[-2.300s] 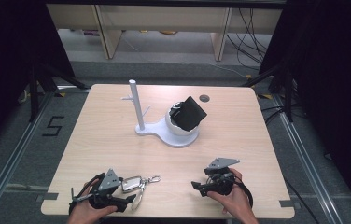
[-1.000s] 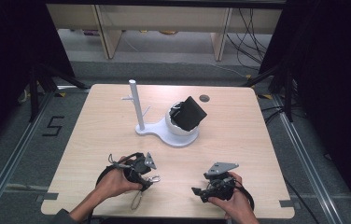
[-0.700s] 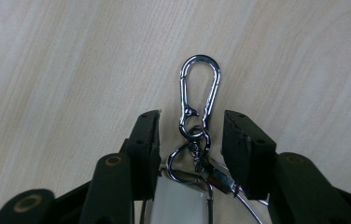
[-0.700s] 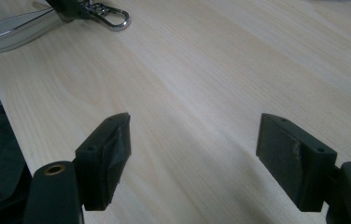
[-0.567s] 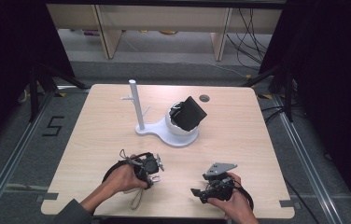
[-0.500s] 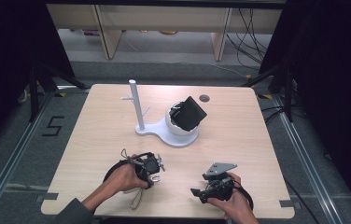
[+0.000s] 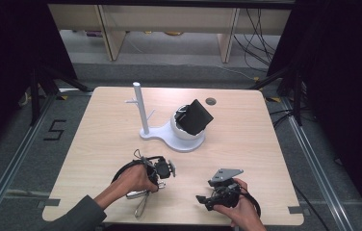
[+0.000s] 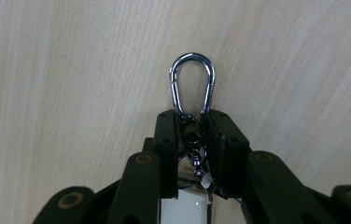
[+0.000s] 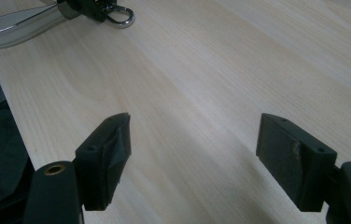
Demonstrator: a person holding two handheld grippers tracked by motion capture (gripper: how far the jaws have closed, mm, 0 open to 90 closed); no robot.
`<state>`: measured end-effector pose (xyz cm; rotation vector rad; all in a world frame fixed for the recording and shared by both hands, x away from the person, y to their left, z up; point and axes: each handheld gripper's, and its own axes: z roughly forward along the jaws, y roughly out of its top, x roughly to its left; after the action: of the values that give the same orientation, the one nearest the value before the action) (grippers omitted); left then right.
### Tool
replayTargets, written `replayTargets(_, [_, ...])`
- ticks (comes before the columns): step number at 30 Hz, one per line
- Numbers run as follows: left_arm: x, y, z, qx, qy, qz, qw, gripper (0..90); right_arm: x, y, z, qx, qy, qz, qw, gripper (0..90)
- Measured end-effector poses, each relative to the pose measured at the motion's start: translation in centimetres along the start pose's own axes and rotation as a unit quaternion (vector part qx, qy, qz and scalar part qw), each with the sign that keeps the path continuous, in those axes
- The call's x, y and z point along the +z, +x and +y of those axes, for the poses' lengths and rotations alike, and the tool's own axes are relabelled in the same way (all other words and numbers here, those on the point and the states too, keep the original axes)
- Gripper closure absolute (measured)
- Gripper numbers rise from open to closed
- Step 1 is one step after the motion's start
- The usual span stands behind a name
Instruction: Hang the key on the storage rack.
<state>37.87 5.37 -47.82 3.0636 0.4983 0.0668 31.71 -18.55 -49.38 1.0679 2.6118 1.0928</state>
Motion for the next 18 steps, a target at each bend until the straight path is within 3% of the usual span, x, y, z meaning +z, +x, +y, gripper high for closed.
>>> replayTargets(4, [0.0, -0.2, 0.1, 0.019, 0.006, 0.004, 0.9998, 74.4, 0.0, -0.1, 0.1, -0.016, 0.006, -0.001, 0.9998, 27.3])
replayTargets(8, [0.0, -0.1, -0.1, 0.030, 0.000, 0.002, 0.9995, 74.9, 0.1, 0.0, 0.0, -0.010, -0.003, -0.001, 0.9999, 27.3])
replayTargets(9, [0.0, -0.1, -0.2, 0.032, -0.005, 0.003, 0.9995, 74.9, 0.0, 0.1, 0.0, 0.000, 0.001, 0.003, 1.0000, 27.3])
replayTargets(12, [-0.1, 0.1, -0.4, 0.030, -0.017, 0.000, 0.9994, 75.0, -0.1, -0.2, 0.1, -0.012, 0.004, 0.000, 0.9999, 27.3])
replayTargets(18, [-0.8, 0.5, -1.1, 0.025, -0.030, -0.002, 0.9992, 75.0, -0.1, -0.4, 0.1, -0.009, 0.003, -0.002, 1.0000, 27.3])
